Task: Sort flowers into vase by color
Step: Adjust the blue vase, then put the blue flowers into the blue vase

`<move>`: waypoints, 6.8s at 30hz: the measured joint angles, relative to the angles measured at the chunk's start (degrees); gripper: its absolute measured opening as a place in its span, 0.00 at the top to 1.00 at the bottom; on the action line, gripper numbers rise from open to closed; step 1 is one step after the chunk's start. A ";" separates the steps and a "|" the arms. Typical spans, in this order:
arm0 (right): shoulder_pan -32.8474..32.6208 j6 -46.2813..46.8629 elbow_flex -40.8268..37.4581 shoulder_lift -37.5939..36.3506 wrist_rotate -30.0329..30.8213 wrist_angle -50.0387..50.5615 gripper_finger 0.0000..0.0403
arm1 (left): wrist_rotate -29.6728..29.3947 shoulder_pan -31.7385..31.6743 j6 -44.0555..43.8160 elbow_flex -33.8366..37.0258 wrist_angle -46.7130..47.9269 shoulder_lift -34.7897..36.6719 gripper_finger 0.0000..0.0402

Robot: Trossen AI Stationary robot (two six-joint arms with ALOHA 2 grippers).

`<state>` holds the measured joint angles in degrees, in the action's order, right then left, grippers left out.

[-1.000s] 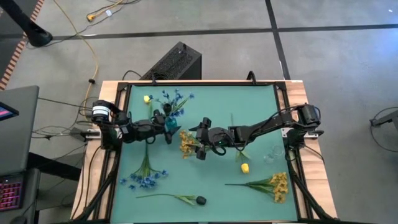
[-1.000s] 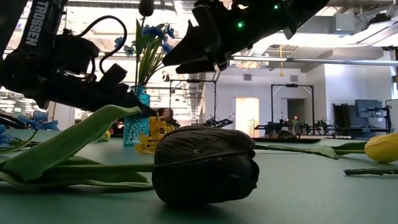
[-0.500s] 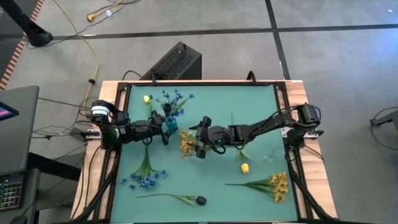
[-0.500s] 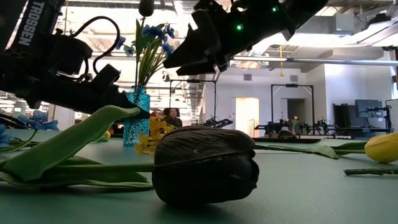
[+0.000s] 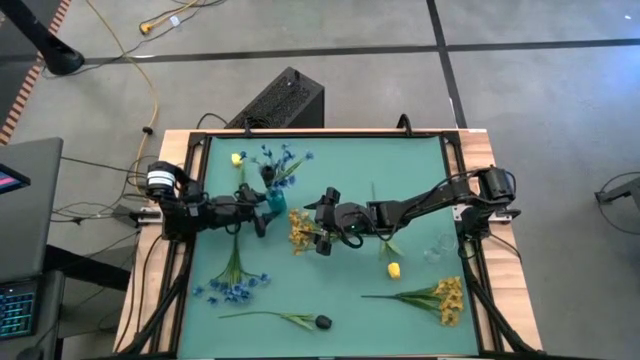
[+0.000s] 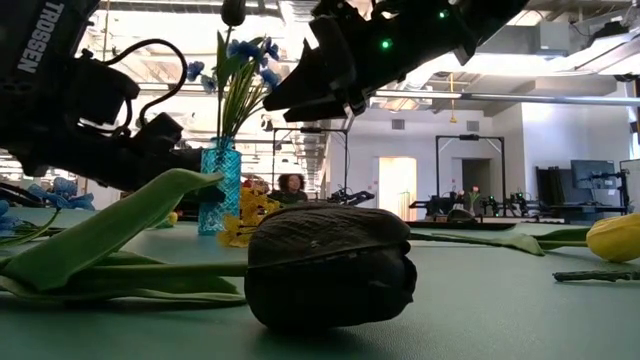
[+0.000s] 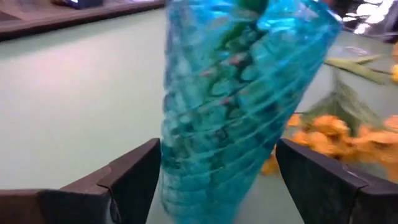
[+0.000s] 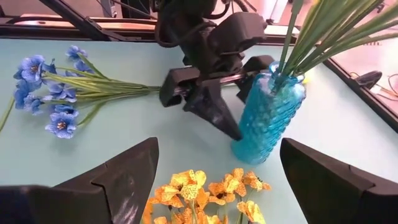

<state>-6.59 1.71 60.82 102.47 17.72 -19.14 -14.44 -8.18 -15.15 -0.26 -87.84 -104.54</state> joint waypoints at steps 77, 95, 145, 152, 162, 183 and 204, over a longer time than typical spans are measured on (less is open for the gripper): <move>-13.24 -4.78 6.73 -0.01 -1.30 11.23 0.10 | -0.09 35.62 -30.29 -36.26 125.05 55.58 0.25; -13.60 -5.18 6.73 -0.06 -1.25 12.46 0.10 | 16.27 30.18 -52.21 -37.87 139.10 39.42 0.25; -15.00 -5.74 6.73 -0.08 -1.28 15.67 0.10 | 18.22 29.28 -50.20 -38.57 133.70 26.96 0.98; -18.00 -2.97 6.73 -0.08 -1.30 15.72 0.10 | 17.69 29.56 -45.41 -46.24 141.40 28.05 1.00; -22.18 -2.16 6.51 -0.08 -1.30 15.81 0.10 | 25.33 33.05 -35.44 -53.34 136.81 28.58 1.00; -33.72 -21.72 6.47 -0.03 21.23 12.73 0.16 | 15.56 39.68 -46.79 -45.30 114.75 28.43 1.00; -24.24 -54.76 22.68 19.06 31.93 9.61 0.21 | 19.89 34.81 -46.62 -45.30 102.62 28.51 1.00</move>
<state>-30.83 -53.05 83.50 121.53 49.65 -9.52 5.45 26.63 -61.77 -45.56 14.78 -76.03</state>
